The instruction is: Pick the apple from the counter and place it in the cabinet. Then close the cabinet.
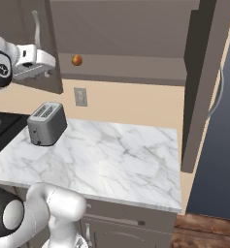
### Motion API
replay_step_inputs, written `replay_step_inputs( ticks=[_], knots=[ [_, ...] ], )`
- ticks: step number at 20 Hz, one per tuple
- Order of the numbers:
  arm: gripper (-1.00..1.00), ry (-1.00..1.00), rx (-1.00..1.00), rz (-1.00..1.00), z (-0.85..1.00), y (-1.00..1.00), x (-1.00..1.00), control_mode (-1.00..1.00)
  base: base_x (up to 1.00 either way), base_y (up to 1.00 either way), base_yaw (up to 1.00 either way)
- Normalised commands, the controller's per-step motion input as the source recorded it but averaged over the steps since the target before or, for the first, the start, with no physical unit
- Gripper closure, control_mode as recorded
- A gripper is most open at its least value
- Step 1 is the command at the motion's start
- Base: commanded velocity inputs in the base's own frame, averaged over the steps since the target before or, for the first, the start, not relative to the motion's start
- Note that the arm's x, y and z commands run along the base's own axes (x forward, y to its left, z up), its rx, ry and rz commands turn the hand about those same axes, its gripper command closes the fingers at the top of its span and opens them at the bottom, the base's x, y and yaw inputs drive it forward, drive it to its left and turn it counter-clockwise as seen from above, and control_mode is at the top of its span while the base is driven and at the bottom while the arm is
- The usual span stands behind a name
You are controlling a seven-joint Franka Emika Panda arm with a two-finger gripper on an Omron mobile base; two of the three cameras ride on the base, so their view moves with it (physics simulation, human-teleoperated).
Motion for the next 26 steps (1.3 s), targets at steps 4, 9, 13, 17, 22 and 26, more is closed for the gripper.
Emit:
replay_step_inputs(
  ticks=[4,9,13,17,22,26],
  knots=[
    [-1.0,0.03,0.1,0.0,0.0,-0.64,1.0,-1.0,0.0,0.0,0.0],
    [-1.0,0.0,0.03,0.0,-0.05,-0.11,1.0,-1.0,0.0,0.0,0.0],
    [-1.0,0.0,0.0,-0.03,-0.1,0.0,0.99,-1.0,0.0,0.0,0.0],
    [-1.0,0.0,0.02,-0.05,-0.07,0.0,1.0,-1.0,0.0,0.0,0.0],
    [-1.0,-0.01,0.07,-0.02,-0.08,-0.03,0.71,-1.0,0.0,0.0,0.0],
    [-1.0,-0.14,0.2,-0.01,-0.2,-0.37,-0.86,-1.0,0.0,0.0,0.0]
  ],
)
